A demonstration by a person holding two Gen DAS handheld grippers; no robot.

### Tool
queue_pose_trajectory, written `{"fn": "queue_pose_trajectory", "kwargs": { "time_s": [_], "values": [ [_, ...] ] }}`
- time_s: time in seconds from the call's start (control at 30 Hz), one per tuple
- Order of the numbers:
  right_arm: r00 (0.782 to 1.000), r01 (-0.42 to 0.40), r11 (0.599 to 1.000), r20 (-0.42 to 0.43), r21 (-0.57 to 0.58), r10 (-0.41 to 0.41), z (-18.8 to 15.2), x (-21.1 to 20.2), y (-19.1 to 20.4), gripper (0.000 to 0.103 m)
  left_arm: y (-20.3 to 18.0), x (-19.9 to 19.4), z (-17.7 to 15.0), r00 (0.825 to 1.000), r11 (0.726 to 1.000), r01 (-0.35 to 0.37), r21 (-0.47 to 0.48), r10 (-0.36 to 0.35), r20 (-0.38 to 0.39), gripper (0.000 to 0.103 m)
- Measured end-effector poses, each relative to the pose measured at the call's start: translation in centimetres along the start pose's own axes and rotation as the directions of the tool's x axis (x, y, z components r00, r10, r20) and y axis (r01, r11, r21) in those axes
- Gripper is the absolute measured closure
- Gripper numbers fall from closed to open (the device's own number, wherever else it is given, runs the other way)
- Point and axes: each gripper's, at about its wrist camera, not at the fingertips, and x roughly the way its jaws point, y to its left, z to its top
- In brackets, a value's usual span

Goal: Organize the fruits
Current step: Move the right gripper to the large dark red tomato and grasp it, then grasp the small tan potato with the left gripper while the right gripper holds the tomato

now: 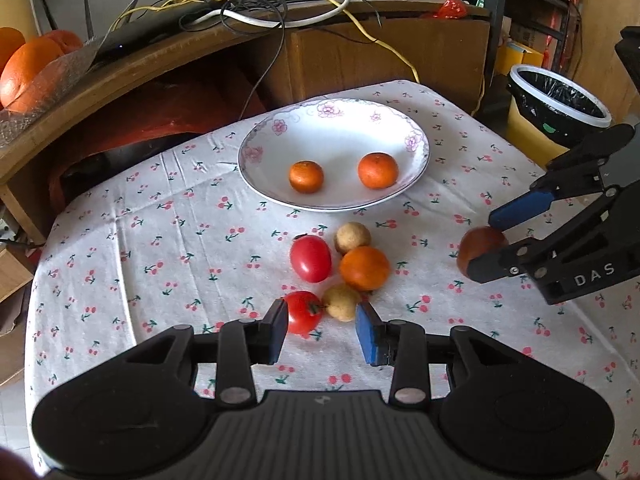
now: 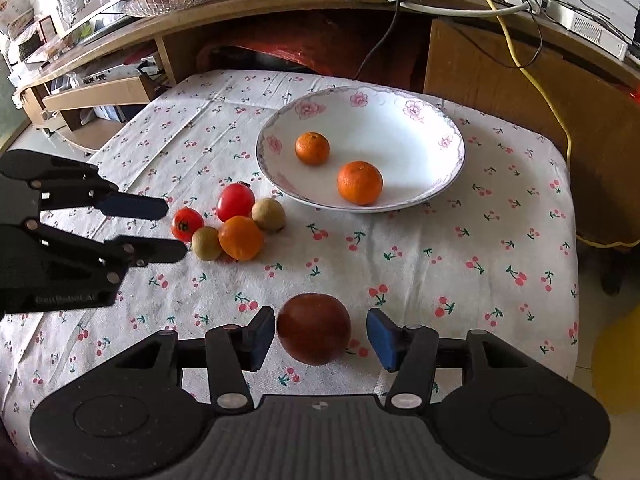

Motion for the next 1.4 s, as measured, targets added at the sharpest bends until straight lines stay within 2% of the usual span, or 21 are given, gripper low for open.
{"fn": "queue_pose_trajectory", "kwargs": {
  "time_s": [0.1, 0.2, 0.3, 0.4, 0.47, 0.57, 0.77, 0.9, 1.03, 1.23, 1.33, 1.4],
  "values": [
    [1.0, -0.008, 1.0, -0.003, 0.007, 0.008, 0.0, 0.2, -0.1, 0.055, 0.1, 0.4, -0.1, 1.0, 1.0, 0.003, 0.017, -0.003, -0.013, 0.058],
    [1.0, -0.007, 1.0, -0.009, -0.002, 0.007, 0.1, 0.4, 0.3, 0.055, -0.5, 0.4, -0.1, 0.999, 0.998, 0.042, 0.045, -0.042, -0.006, 0.058],
    [1.0, -0.009, 1.0, -0.023, -0.004, 0.009, 0.1, 0.8, 0.5, 0.056, -1.3, 0.4, 0.0, 1.0, 0.994, 0.02, 0.104, -0.021, 0.008, 0.058],
    [0.999, -0.006, 1.0, -0.04, -0.007, 0.006, 0.0, 1.2, 0.6, 0.058, -0.6, 0.5, 0.0, 1.0, 0.995, 0.022, 0.095, -0.023, 0.003, 0.058],
    [0.999, -0.003, 1.0, -0.051, -0.001, 0.003, -0.1, 1.4, 0.5, 0.066, -0.1, 0.4, 0.0, 0.999, 0.996, 0.032, 0.078, -0.033, 0.003, 0.058],
    [0.998, 0.001, 1.0, -0.057, 0.009, 0.0, 0.2, 1.7, 0.5, 0.066, -0.1, 0.4, 0.3, 0.998, 0.996, 0.059, 0.066, -0.059, 0.007, 0.058],
    [0.998, 0.001, 1.0, -0.061, 0.025, 0.0, 0.7, 2.0, 0.2, 0.066, -1.5, 1.0, 0.8, 0.995, 0.987, 0.095, 0.13, -0.096, 0.001, 0.057],
    [0.998, -0.001, 0.999, -0.065, 0.033, 0.003, 0.6, 1.9, 0.1, 0.066, -2.2, 1.8, 0.7, 0.998, 0.982, 0.062, 0.181, -0.059, -0.018, 0.057],
    [0.998, 0.0, 0.999, -0.067, 0.034, 0.002, 0.7, 2.0, 0.2, 0.066, -2.1, 2.4, 1.3, 0.998, 0.982, 0.061, 0.178, -0.057, -0.029, 0.057],
    [0.998, 0.008, 0.999, -0.067, 0.038, -0.005, 0.6, 1.5, -0.1, 0.066, -3.1, 1.9, 1.1, 0.998, 0.97, 0.05, 0.24, -0.037, -0.059, 0.057],
    [0.998, 0.007, 0.999, -0.067, 0.039, -0.005, 0.7, 1.4, -0.2, 0.066, -2.7, 1.1, 1.1, 0.994, 0.975, 0.096, 0.199, -0.083, -0.073, 0.059],
    [0.998, 0.003, 0.999, -0.068, 0.038, -0.001, 0.7, 1.3, -0.2, 0.066, -2.0, 0.4, 1.3, 0.982, 0.974, 0.184, 0.134, -0.175, -0.076, 0.059]
  ]
}}
